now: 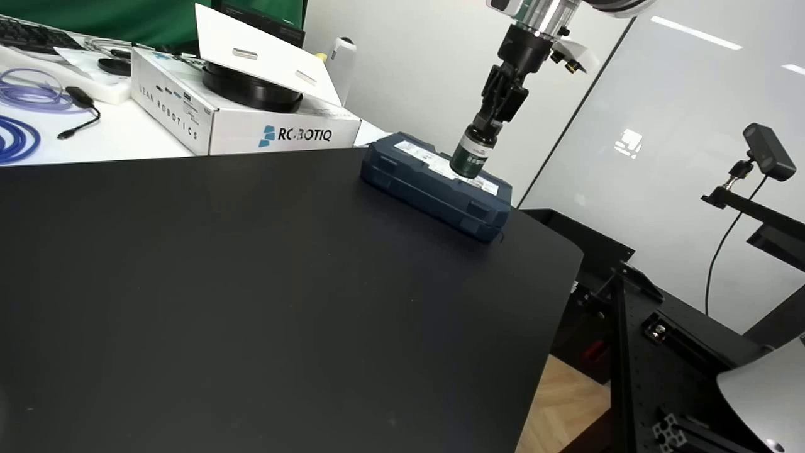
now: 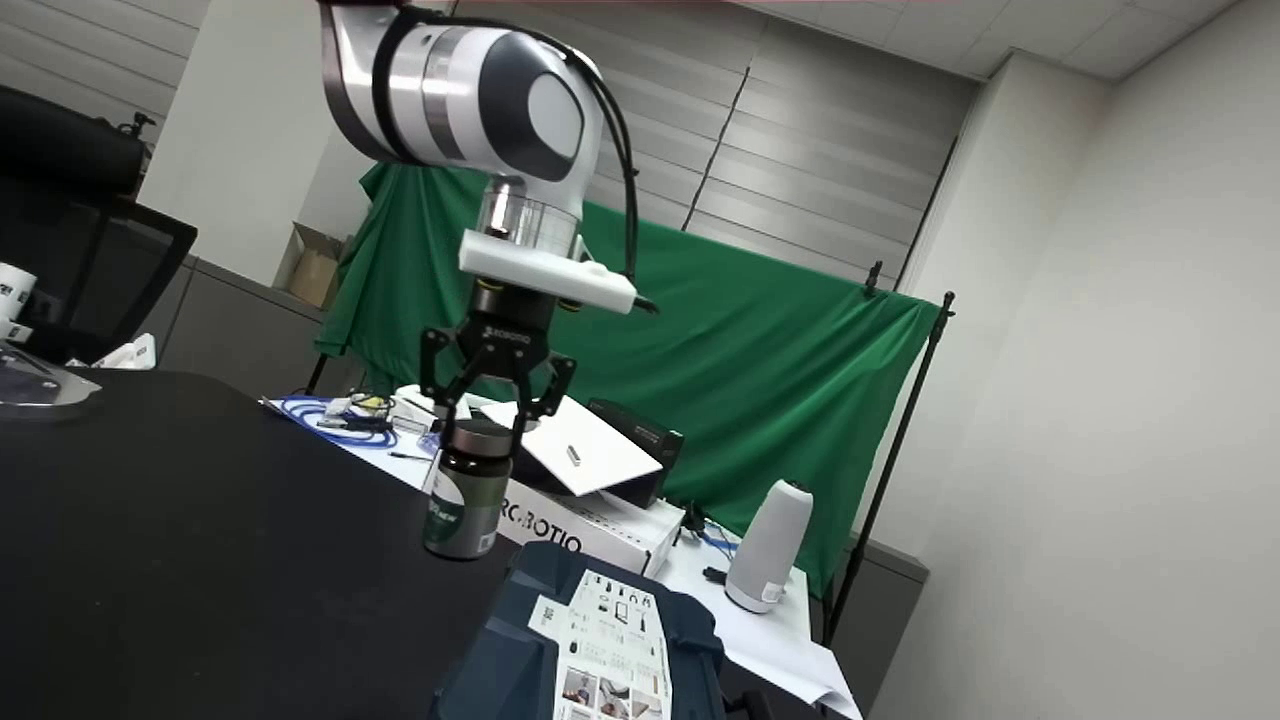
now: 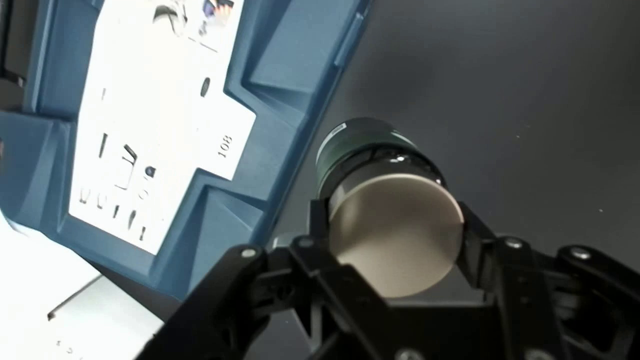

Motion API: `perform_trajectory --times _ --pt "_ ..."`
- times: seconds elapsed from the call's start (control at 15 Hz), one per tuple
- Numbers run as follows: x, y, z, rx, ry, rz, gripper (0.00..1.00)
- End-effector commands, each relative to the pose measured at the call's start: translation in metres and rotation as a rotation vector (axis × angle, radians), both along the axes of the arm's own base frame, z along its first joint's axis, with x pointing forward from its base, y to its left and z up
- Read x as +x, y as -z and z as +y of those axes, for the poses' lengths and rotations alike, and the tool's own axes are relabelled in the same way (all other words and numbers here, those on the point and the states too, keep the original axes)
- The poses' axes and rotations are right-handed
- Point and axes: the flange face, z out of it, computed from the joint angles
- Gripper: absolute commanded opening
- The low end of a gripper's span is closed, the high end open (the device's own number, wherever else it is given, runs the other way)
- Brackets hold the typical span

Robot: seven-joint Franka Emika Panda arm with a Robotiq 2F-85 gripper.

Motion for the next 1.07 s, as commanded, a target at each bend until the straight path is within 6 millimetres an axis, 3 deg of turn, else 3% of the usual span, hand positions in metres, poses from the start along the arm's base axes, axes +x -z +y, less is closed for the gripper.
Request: perform_trajectory --times 0.0,0.47,0.53,1.0 --pt "0.01 -0.014 -0.051 -0.006 0.092 -0.013 0.36" --pt "0.058 -0.018 -0.129 0.021 0.176 -0.027 0.36" --pt "0.058 -0.023 -0.149 0.039 0.176 -0.029 0.36" --pt "0.104 -0.016 -0.213 0.071 0.202 -0.029 0.36"
